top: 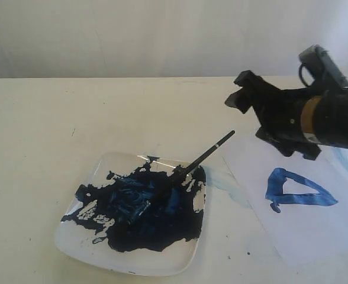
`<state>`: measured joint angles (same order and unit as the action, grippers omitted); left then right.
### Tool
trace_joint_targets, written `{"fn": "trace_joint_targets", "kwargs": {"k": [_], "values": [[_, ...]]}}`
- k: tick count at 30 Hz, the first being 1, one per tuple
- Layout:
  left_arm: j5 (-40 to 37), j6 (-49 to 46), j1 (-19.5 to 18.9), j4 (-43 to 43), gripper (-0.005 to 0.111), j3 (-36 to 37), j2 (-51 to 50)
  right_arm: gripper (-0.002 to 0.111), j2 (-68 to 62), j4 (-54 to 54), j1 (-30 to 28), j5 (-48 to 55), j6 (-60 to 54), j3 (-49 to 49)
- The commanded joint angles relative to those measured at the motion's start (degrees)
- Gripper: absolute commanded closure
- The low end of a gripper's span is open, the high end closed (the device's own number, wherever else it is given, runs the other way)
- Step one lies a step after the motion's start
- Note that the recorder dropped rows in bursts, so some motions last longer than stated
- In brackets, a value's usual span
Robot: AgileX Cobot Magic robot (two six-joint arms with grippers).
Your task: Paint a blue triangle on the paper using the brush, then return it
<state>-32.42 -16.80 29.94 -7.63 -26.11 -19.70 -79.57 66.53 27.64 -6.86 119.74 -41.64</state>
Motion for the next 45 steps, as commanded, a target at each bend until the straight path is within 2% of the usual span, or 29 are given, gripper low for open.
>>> {"fn": "trace_joint_targets", "kwargs": {"k": [1,5,7,11,12,14,17,36,45], "values": [[-0.2,0.6,-0.1,-0.9,0.107,0.3,0.4,0.036,11.7,4.3,-0.4,3.3,-0.2,5.9],[1.1,0.3,-0.1,-0.9,0.107,0.3,0.4,0.046,21.0,10.9,-0.4,0.8,-1.3,9.4],[3.4,0.3,-0.1,-0.9,0.107,0.3,0.4,0.055,25.3,15.7,-0.4,0.2,-4.0,9.9],[5.9,0.3,-0.1,-0.9,0.107,0.3,0.4,0.087,31.9,24.1,-0.4,-0.4,-5.9,9.9],[5.9,0.3,-0.1,-0.8,0.107,0.3,0.4,0.098,33.2,25.4,-0.4,0.0,-6.4,9.9],[5.9,0.3,-0.1,-0.8,0.107,0.3,0.4,0.108,35.0,28.0,-0.4,0.5,-7.7,9.9],[5.9,0.3,-0.1,-0.8,0.107,0.3,0.4,0.108,36.3,32.1,-0.4,2.0,-10.7,9.9],[5.9,0.3,-0.1,-0.8,0.107,0.3,0.4,0.108,36.8,32.1,-0.4,2.3,-10.6,9.9],[5.8,0.3,-0.1,-0.5,0.107,0.3,0.4,0.108,53.8,28.9,-0.3,3.7,-10.9,9.9]]}}
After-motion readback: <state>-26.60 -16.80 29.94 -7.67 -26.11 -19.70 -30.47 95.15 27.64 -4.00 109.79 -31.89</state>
